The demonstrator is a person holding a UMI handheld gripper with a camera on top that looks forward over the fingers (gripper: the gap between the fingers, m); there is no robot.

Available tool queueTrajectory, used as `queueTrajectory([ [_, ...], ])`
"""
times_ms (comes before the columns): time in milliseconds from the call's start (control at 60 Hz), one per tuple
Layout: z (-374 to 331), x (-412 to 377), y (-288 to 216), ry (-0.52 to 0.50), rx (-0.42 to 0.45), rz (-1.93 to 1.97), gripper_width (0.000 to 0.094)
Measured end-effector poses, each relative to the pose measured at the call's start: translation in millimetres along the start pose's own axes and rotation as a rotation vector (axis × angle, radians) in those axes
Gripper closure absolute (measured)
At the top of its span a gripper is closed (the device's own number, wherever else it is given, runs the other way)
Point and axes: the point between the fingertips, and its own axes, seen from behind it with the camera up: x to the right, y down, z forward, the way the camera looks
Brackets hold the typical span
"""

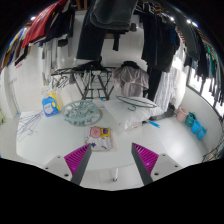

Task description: Fold towel

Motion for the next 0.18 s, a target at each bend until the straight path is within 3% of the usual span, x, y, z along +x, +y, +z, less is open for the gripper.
queueTrajectory([
  [183,-0.3,2.1,3.3,0.006,-0.002,0.009,0.0083],
])
